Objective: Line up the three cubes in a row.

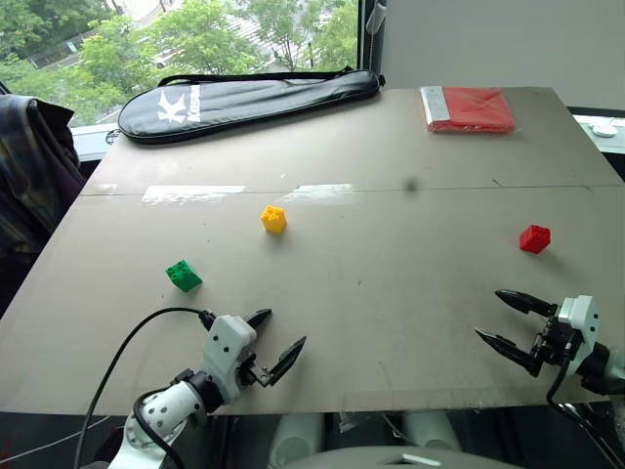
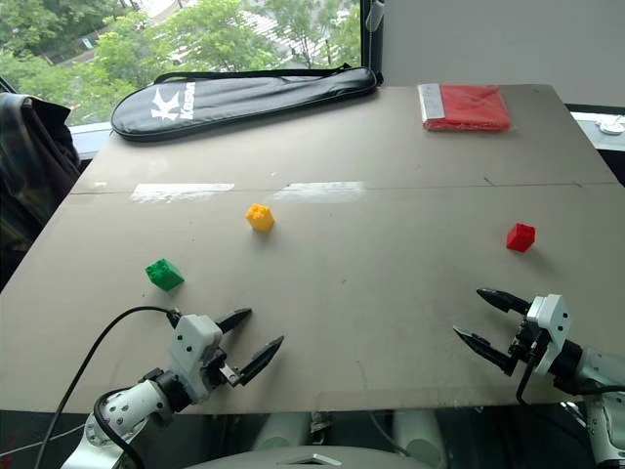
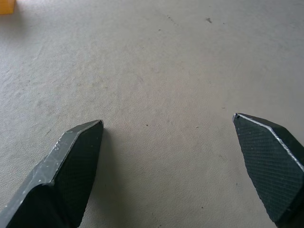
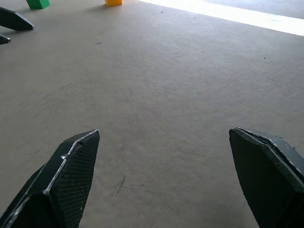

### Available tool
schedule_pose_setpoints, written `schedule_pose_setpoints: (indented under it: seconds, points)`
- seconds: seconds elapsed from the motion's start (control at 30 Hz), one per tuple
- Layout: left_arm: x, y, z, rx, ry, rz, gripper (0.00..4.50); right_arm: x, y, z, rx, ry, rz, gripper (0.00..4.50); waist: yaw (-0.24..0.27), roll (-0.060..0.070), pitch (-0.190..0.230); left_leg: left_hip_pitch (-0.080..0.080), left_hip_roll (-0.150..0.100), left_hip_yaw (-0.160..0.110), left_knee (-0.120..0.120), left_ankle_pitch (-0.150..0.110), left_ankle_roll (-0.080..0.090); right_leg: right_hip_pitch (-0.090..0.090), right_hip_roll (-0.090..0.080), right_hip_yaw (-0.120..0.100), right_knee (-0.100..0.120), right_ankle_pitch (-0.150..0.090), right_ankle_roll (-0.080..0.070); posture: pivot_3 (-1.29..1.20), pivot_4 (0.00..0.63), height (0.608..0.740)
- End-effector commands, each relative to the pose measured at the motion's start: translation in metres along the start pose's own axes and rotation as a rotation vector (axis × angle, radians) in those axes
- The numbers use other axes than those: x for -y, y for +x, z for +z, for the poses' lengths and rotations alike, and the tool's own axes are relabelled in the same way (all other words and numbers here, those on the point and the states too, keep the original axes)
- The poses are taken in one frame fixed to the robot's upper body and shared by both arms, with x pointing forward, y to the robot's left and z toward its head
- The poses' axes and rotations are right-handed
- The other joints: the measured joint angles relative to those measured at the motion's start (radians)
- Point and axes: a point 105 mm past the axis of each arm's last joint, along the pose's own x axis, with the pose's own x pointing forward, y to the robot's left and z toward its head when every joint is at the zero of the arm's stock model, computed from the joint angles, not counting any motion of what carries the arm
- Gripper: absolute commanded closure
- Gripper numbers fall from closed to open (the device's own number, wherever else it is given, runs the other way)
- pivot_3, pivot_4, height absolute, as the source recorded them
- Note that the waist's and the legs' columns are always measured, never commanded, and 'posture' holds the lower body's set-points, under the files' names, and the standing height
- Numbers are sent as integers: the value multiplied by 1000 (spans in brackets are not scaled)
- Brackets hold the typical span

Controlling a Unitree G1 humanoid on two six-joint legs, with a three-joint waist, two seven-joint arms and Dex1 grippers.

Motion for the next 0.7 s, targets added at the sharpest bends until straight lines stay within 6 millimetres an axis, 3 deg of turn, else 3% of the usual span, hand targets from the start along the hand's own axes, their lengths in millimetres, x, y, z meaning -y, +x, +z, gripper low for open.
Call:
schedule_pose_setpoints:
  seconds: [0.03,0.7]
  points:
    - [2,1,-1,5,14,-14,27,3,2,7,20,-39,4,0,0,0,0,1,0,0,0,0,0,0,0,0,0,0,0,0,150,700]
    - [3,-9,-7,-4,8,15,27,4,11,2,12,-38,55,0,-2,-1,0,4,0,2,0,0,0,1,0,2,1,0,0,0,150,700]
